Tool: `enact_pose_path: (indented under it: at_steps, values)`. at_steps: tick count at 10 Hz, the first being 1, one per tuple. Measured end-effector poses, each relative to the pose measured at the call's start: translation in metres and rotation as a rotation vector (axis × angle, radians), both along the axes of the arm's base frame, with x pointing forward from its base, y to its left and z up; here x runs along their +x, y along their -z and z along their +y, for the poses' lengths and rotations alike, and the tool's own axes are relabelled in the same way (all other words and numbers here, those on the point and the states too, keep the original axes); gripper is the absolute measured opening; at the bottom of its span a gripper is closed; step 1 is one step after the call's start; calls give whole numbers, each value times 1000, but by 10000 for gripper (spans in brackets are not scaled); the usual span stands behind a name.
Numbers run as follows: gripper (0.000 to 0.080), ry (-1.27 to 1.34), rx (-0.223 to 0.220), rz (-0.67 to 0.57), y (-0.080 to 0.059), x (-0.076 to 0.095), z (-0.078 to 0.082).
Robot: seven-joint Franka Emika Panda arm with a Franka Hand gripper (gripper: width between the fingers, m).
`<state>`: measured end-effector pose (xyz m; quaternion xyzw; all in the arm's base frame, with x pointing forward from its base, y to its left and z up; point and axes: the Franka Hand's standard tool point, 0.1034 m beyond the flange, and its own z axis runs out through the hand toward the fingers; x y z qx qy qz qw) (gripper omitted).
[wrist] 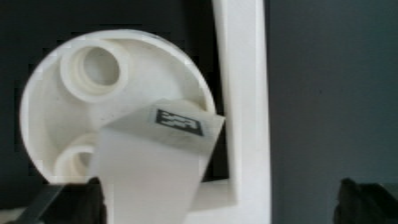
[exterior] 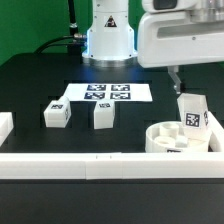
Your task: Assemble stool
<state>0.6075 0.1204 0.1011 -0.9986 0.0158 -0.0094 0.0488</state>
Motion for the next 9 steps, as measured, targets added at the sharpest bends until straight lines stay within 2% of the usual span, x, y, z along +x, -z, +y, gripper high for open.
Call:
enact_pose_path:
  at_steps: [3, 4, 7, 9]
  values:
    - [649, -160, -4, -16, 0, 1, -4]
    - [649, -265, -16, -26, 0, 1, -6]
    - [649, -608, -89, -46, 7, 1, -13]
    - [649, -742, -106, -41, 12, 1, -16]
